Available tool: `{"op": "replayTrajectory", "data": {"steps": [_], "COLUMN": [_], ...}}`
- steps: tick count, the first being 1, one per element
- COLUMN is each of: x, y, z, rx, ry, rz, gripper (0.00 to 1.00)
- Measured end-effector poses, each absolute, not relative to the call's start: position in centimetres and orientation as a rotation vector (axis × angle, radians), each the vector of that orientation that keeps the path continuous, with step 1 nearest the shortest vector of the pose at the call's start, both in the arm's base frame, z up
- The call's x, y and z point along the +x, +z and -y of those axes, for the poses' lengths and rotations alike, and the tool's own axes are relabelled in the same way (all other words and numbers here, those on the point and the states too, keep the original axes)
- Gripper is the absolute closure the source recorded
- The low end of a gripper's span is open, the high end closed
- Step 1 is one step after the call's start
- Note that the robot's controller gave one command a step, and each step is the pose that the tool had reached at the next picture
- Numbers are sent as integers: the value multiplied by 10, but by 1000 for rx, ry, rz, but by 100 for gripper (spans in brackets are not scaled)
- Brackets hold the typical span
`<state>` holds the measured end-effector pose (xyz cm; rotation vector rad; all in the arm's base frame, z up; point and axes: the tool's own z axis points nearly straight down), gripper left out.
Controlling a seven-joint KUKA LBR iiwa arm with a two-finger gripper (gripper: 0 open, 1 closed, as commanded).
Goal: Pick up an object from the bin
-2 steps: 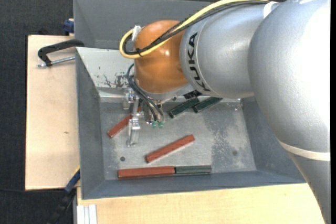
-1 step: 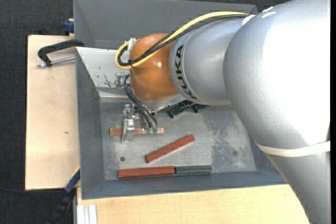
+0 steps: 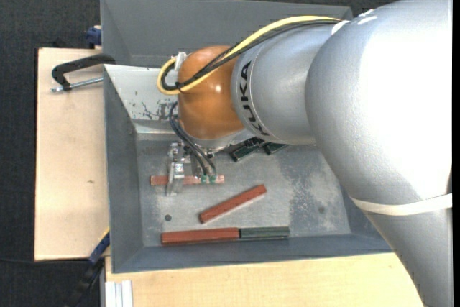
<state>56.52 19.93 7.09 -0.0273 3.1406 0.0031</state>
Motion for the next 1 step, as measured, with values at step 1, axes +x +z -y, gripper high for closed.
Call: {"op": "replayTrajectory", "data": {"steps": [1], "x": [575], "y": [219], "z": [-215], "rx": [-114], "ry": [5], "rz": [-3132], "gripper": [100]}}
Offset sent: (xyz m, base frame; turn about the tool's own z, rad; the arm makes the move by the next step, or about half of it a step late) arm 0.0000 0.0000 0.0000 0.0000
